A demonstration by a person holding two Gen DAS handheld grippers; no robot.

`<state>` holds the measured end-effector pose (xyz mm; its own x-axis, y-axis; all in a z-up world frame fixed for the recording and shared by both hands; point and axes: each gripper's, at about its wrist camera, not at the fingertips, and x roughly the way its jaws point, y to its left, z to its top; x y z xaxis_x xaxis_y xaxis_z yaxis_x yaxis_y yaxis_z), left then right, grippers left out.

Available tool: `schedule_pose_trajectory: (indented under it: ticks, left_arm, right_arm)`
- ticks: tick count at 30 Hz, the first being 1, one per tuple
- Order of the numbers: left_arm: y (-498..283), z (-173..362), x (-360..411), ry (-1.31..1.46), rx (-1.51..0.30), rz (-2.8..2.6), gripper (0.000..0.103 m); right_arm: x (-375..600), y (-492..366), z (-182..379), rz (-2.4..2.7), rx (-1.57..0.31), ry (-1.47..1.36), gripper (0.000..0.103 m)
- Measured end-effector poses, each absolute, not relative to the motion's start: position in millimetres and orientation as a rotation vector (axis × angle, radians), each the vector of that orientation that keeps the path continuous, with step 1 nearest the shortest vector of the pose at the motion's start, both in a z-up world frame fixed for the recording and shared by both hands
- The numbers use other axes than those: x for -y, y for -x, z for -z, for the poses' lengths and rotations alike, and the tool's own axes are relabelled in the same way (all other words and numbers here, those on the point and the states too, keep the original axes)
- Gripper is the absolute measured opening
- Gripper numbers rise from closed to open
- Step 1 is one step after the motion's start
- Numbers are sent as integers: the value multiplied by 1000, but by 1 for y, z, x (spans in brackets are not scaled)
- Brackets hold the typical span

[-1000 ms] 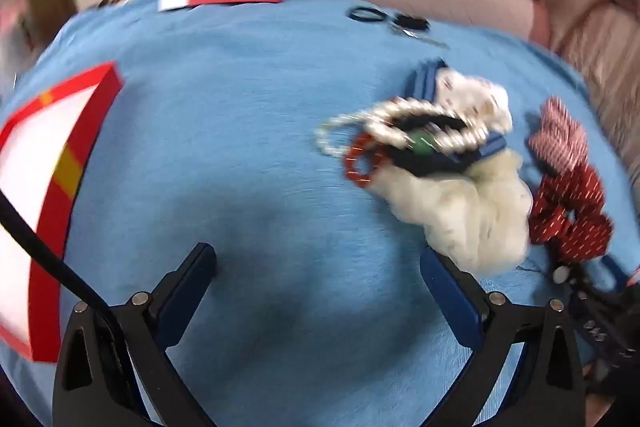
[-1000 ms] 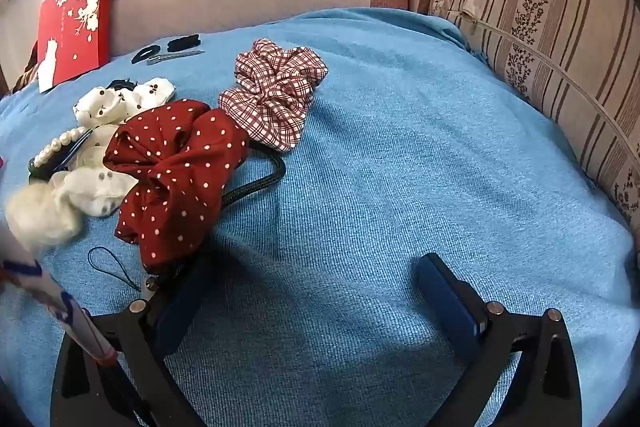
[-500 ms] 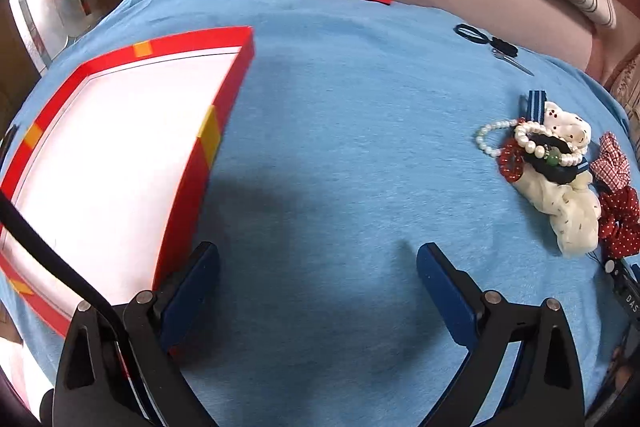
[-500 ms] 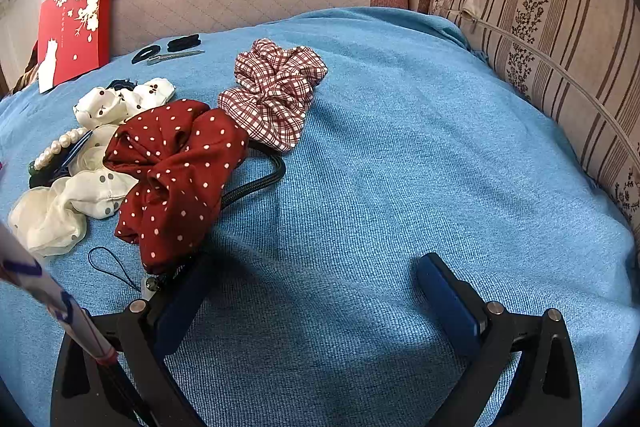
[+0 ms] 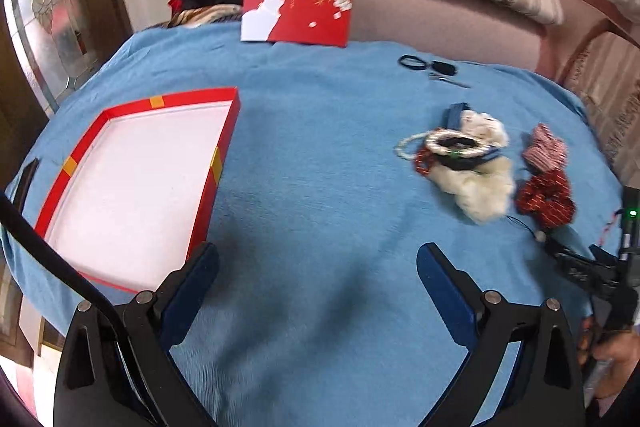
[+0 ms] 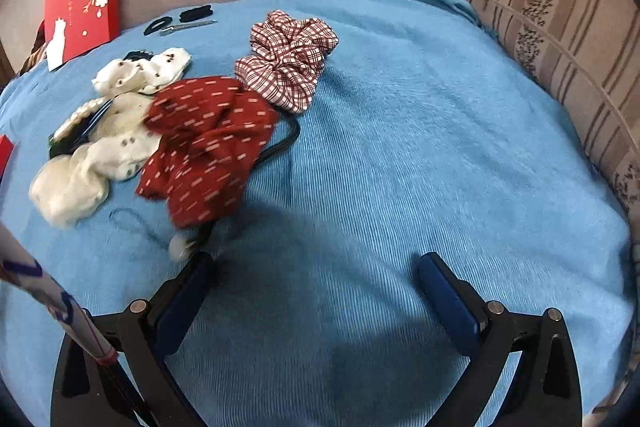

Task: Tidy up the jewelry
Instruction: 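Move both grippers toward the scrunchie pile, then grasp the cream sheer scrunchie with the left gripper while the right grasps the red polka-dot scrunchie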

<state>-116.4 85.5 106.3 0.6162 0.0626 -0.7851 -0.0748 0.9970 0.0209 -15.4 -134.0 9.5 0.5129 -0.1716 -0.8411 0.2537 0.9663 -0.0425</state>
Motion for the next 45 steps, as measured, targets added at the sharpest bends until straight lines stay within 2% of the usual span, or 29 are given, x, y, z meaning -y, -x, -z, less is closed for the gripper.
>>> schedule_pose_trajectory:
  ticks: [14, 21, 25, 27, 29, 31, 33, 40, 45]
  left_arm:
    - [146, -123, -60, 22, -895, -3, 99]
    - [130, -117, -71, 23, -909, 17, 99]
    - [110, -113, -83, 21, -905, 37, 99]
    - [97, -110, -88, 26, -907, 61, 97]
    - [82, -105, -87, 46, -935, 115, 87]
    - [66, -99, -83, 71, -973, 167, 73]
    - [50, -93, -72, 87, -1002, 219, 68]
    - [15, -74, -25, 56, -1019, 361, 68]
    - [0, -42, -1, 92, -1097, 404, 68]
  right_arm:
    - [119, 88, -79, 243, -770, -115, 100]
    - [117, 89, -81, 180, -764, -113, 99]
    - [123, 84, -73, 140, -811, -122, 87]
    - [126, 78, -66, 102, -847, -140, 84]
    - [127, 72, -61, 67, -861, -157, 79]
    - [125, 67, -58, 43, -865, -159, 77]
    - [123, 62, -57, 27, -863, -155, 77]
    - [127, 42, -56, -13, -853, -163, 77]
    - [134, 27, -45, -104, -874, -171, 77]
